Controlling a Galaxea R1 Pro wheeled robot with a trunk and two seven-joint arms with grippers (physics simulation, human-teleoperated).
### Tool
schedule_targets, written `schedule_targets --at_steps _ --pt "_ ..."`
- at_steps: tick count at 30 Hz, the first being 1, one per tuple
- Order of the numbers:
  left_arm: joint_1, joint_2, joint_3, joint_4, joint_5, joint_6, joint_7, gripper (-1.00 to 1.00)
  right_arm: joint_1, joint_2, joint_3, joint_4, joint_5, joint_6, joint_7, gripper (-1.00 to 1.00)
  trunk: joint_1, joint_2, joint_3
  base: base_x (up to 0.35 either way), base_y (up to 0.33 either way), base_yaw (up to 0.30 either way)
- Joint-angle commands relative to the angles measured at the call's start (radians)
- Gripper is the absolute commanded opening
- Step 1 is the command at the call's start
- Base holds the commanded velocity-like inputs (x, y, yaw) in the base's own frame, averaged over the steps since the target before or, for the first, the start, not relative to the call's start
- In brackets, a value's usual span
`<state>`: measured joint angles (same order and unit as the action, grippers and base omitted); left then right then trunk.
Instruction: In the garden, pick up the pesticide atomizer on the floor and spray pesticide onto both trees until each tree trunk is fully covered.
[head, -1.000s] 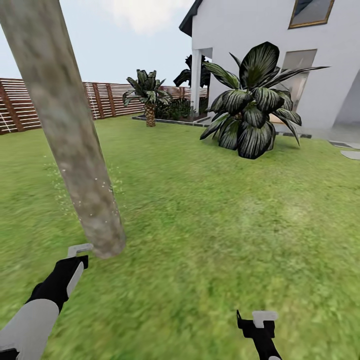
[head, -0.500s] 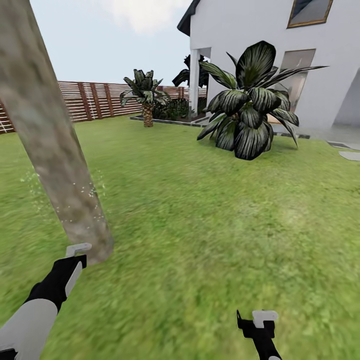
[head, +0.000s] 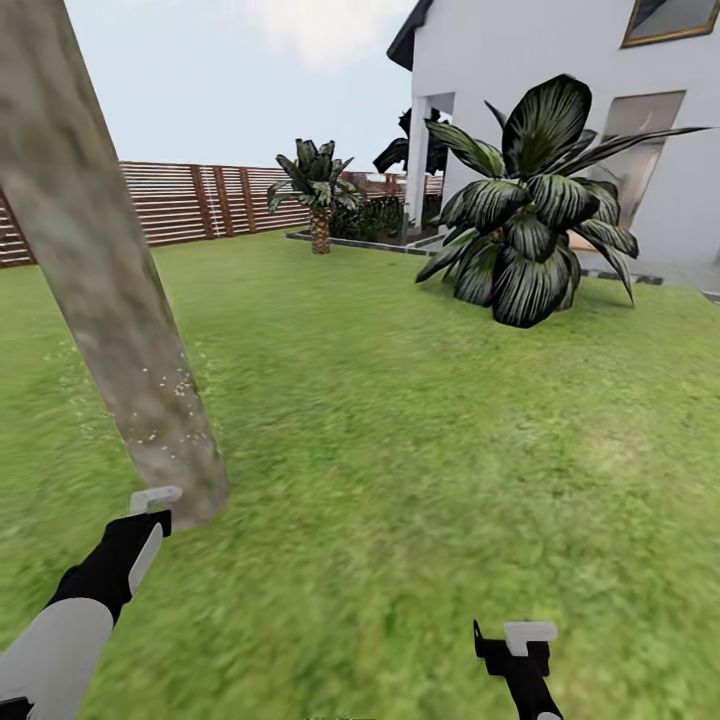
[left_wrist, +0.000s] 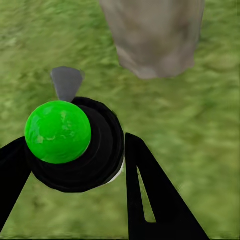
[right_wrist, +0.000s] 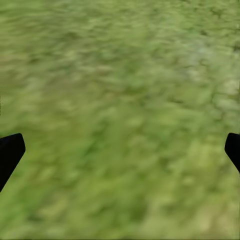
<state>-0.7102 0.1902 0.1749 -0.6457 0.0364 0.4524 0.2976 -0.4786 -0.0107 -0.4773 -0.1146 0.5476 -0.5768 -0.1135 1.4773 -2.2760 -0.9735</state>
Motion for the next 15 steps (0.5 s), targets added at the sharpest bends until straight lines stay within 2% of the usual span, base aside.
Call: schedule_targets --at_steps 1,4,11,15 --pt "0.000 0.000 -0.001 0.000 -0.001 0.000 0.000 -1.00 0.000 0.000 0.000 0.000 0.000 0.000 0.000 1.00 0.000 0.000 0.000 -0.076 -0.272 0.276" --pt "0.000 0.000 0.000 0.005 -0.001 0.000 0.000 -1.00 0.000 0.000 -0.001 0.000 0.000 0.000 0.000 1.00 0.000 0.000 0.000 -0.082 -0.273 0.135" --pt "0.000 -0.001 -0.001 0.009 -0.001 0.000 0.000 -1.00 0.000 0.000 -0.001 0.000 0.000 0.000 0.000 1.00 0.000 0.000 0.000 -0.014 -0.273 0.008" --pt "0.000 0.000 -0.001 0.010 -0.001 0.000 0.000 -1.00 0.000 0.000 -0.001 0.000 -0.001 0.000 0.000 1.00 0.000 0.000 0.000 -0.174 -0.222 0.104"
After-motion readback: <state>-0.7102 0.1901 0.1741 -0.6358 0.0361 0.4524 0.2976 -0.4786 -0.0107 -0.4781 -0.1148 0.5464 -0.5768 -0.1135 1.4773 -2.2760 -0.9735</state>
